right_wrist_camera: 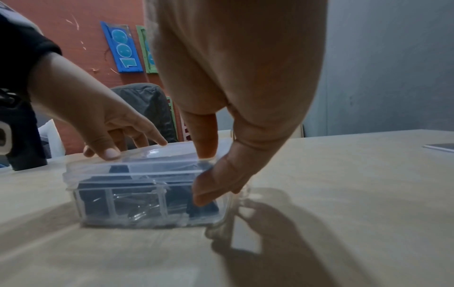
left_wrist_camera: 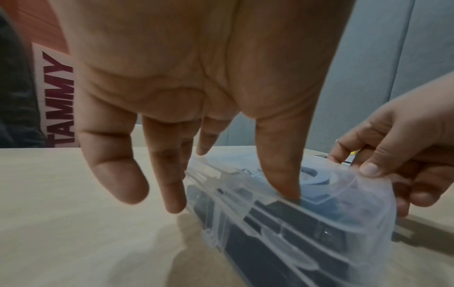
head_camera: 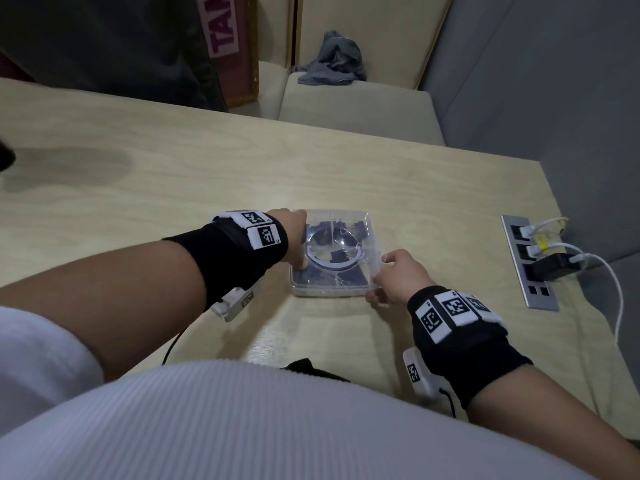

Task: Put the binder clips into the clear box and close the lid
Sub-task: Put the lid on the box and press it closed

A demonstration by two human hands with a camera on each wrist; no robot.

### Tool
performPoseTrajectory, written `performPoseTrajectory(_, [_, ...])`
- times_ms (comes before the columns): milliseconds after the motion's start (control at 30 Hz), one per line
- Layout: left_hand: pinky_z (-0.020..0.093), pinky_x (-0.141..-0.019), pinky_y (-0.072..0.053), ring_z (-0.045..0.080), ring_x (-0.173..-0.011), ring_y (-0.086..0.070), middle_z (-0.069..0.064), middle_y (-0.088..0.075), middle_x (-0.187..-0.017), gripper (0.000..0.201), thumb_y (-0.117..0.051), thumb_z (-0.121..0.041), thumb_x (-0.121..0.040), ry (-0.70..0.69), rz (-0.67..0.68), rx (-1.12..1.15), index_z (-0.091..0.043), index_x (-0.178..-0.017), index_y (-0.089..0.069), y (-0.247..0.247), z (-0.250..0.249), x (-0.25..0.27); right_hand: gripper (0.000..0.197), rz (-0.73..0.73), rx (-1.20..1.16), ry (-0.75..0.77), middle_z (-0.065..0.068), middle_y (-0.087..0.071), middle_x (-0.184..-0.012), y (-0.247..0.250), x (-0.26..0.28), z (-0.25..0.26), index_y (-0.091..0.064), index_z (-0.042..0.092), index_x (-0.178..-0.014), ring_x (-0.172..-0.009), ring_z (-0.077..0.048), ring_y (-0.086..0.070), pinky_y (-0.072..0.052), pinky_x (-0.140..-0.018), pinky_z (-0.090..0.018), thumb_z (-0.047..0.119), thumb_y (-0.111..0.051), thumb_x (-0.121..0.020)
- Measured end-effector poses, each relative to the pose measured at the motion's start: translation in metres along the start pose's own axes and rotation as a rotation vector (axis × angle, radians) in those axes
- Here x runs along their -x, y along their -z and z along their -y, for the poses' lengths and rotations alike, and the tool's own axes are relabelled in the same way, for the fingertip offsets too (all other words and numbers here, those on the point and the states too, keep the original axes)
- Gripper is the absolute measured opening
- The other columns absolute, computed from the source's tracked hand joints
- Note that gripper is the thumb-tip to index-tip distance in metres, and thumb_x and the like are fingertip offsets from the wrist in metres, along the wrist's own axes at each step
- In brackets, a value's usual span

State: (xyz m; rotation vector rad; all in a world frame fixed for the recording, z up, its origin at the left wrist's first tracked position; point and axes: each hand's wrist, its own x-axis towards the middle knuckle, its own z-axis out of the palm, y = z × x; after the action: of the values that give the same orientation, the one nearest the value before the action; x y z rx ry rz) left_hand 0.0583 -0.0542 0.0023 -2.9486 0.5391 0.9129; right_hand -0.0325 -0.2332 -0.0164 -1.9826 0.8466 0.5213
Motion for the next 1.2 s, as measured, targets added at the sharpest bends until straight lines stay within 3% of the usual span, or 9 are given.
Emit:
performPoseTrajectory(167, [0.035,-0.075,-0.054,0.027,-0.092,-0.062,0.008,-0.061,-0.111,0.083,-0.086,-0.043,-0.064,0.004,0.031,-0.024,-0.013,-0.13,-0.045,0.003,0.001,0.001,0.048,-0.008,0.028,-0.009,-0.019,-0.057,-0.11,-0.001,-0.003,0.0,-0.036,0.014,-0.13,-0.086,-0.038,-0.07,-0.06,-0.074,-0.048,-0.004,-0.05,-0.087])
performPoseTrajectory(300, [0.043,-0.09,-0.053,0.032,-0.114,-0.056,0.011,-0.041,-0.138,0.102,-0.085,-0.055,-0.057,0.0,0.027,-0.035,-0.02,-0.14,-0.037,0.001,-0.001,0.003,0.055,-0.11,0.247,0.074,-0.013,-0.051,-0.125,-0.001,-0.005,-0.002,-0.033,0.012,-0.137,-0.101,-0.031,-0.061,-0.051,-0.081,-0.037,0.015,-0.056,-0.088])
performPoseTrajectory(433, [0.057,-0.109,-0.033,0.038,-0.146,-0.014,0.007,0.0,-0.161,0.133,-0.08,-0.073,-0.046,-0.129,0.046,-0.161,-0.034,-0.152,-0.01,-0.006,-0.013,0.008,0.049,-0.145,0.275,0.119,-0.013,-0.037,-0.137,0.001,-0.01,0.005,-0.04,0.015,-0.136,-0.09,-0.026,-0.055,-0.044,-0.073,-0.031,0.018,-0.056,-0.09])
performPoseTrajectory(533, [0.067,-0.11,-0.025,0.046,-0.146,0.008,0.006,0.015,-0.161,0.147,-0.077,-0.081,-0.039,-0.167,0.075,-0.285,-0.041,-0.151,0.01,-0.019,-0.021,0.008,0.044,-0.122,0.311,0.13,-0.013,-0.036,-0.138,0.003,-0.011,0.008,-0.044,0.016,-0.134,-0.087,-0.023,-0.049,-0.04,-0.074,-0.029,0.02,-0.053,-0.091])
performPoseTrajectory(600, [0.066,-0.106,-0.032,0.05,-0.144,0.005,0.009,0.012,-0.16,0.144,-0.078,-0.077,-0.044,-0.173,0.036,-0.341,-0.041,-0.15,0.012,-0.027,-0.023,0.005,0.042,-0.124,0.301,0.142,-0.012,-0.038,-0.137,0.003,-0.012,0.007,-0.045,0.016,-0.133,-0.089,-0.023,-0.05,-0.041,-0.076,-0.029,0.02,-0.051,-0.092])
performPoseTrajectory(800, [0.053,-0.095,-0.049,0.043,-0.138,-0.021,0.008,-0.016,-0.154,0.117,-0.076,-0.072,-0.054,-0.244,-0.044,-0.32,-0.04,-0.147,-0.012,-0.022,-0.014,0.004,0.031,-0.228,0.232,0.262,-0.01,-0.057,-0.126,0.008,-0.015,-0.005,-0.056,0.012,-0.12,-0.107,-0.026,-0.056,-0.04,-0.082,-0.027,0.013,-0.04,-0.093])
performPoseTrajectory(967, [0.044,-0.098,-0.049,0.026,-0.124,-0.047,0.005,-0.037,-0.145,0.087,-0.07,-0.051,-0.071,-0.345,0.014,-0.064,-0.031,-0.145,-0.03,0.005,0.0,0.004,0.022,-0.326,0.263,0.341,-0.005,-0.062,-0.106,0.013,-0.012,-0.018,-0.06,0.015,-0.097,-0.085,-0.019,-0.054,-0.039,-0.072,-0.027,0.006,-0.041,-0.089])
performPoseTrajectory(1033, [0.036,-0.099,-0.047,0.02,-0.12,-0.051,-0.001,-0.045,-0.14,0.08,-0.073,-0.043,-0.074,-0.369,0.016,0.084,-0.029,-0.144,-0.035,0.014,0.007,0.004,0.02,-0.341,0.335,0.421,-0.002,-0.061,-0.101,0.011,-0.009,-0.023,-0.06,0.018,-0.089,-0.088,-0.02,-0.056,-0.044,-0.076,-0.031,0.007,-0.044,-0.087])
performPoseTrajectory(1200, [0.033,-0.1,-0.043,0.018,-0.122,-0.05,-0.002,-0.048,-0.137,0.073,-0.075,-0.037,-0.077,-0.377,0.008,0.166,-0.033,-0.141,-0.04,0.017,0.014,0.003,0.028,-0.284,0.681,0.704,0.004,-0.059,-0.121,-0.001,-0.003,-0.033,-0.061,0.024,-0.116,-0.118,-0.019,-0.048,-0.034,-0.102,-0.038,0.024,-0.049,-0.09])
